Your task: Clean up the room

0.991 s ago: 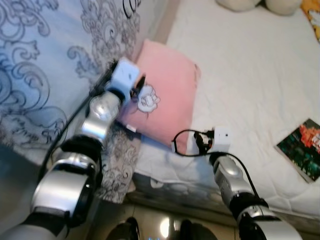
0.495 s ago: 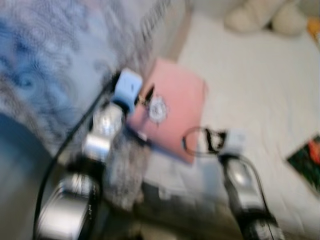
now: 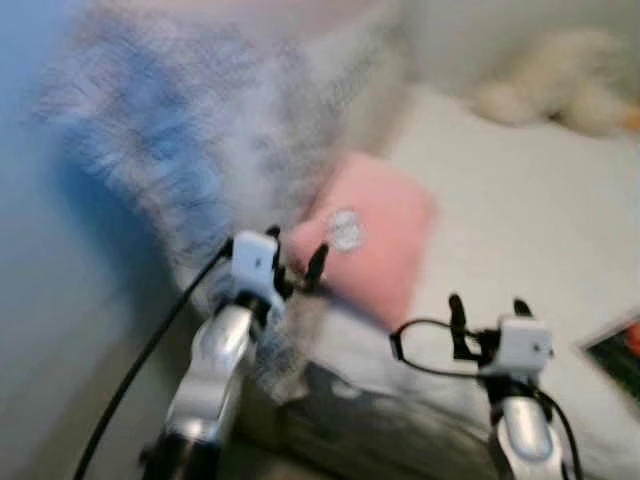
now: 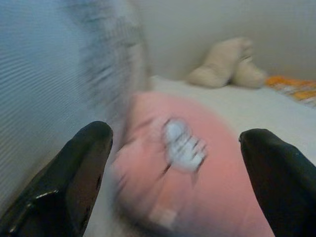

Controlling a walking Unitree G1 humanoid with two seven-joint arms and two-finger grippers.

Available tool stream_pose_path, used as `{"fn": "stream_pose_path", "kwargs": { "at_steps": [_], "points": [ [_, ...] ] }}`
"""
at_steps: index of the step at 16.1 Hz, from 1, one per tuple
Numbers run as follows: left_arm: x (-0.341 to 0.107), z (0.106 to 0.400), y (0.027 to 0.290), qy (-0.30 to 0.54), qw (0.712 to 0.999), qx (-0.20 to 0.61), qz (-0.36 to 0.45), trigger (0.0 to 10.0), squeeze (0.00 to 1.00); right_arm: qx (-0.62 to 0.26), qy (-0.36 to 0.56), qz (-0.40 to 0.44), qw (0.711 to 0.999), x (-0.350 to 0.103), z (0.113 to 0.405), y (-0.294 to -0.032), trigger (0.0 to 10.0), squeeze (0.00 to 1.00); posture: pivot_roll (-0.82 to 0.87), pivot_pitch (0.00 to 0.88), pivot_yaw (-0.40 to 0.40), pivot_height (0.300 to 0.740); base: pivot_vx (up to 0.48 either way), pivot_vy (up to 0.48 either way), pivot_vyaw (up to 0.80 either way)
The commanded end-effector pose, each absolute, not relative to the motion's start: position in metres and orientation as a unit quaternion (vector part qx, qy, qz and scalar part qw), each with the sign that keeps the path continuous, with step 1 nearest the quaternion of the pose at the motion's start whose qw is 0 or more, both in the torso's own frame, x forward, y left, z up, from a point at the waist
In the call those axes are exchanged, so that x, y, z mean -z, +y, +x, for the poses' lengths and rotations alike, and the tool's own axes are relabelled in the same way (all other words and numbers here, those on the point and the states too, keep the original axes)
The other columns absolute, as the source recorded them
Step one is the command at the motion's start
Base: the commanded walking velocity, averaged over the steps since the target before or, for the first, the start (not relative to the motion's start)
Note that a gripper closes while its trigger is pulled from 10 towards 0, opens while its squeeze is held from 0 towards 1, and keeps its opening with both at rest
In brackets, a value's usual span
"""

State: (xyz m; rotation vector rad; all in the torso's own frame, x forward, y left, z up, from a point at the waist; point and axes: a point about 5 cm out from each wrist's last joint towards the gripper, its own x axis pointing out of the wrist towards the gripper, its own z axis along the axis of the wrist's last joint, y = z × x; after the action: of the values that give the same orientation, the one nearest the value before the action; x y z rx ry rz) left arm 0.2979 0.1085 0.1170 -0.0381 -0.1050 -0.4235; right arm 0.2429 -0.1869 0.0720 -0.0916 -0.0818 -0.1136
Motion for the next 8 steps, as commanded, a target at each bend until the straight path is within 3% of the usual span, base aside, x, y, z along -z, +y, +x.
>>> {"fn": "stream_pose_path", "kwargs": {
  "at_steps": [1,4,8],
  "points": [
    [-0.114,0.297,0.105,-0.048,0.972,0.230,-0.002,10.0,0.00,0.059,-0.021,-0.037,0.997,-0.067,0.243,-0.185,10.0,0.00,0.10,0.000,0.014,0.740,0.000,-0.480,0.00],
    [-0.113,0.296,0.105,-0.039,0.972,0.230,-0.007,10.0,0.00,0.054,-0.013,-0.040,0.998,-0.069,0.245,-0.183,10.0,0.00,0.10,0.000,0.015,0.740,0.000,-0.480,0.00],
    [-0.106,0.308,0.111,-0.013,0.982,0.185,-0.018,10.0,0.00,0.069,0.016,-0.022,0.997,-0.059,0.241,-0.185,10.0,0.00,0.09,0.000,0.010,0.740,0.000,0.000,0.00]
  ]
}}
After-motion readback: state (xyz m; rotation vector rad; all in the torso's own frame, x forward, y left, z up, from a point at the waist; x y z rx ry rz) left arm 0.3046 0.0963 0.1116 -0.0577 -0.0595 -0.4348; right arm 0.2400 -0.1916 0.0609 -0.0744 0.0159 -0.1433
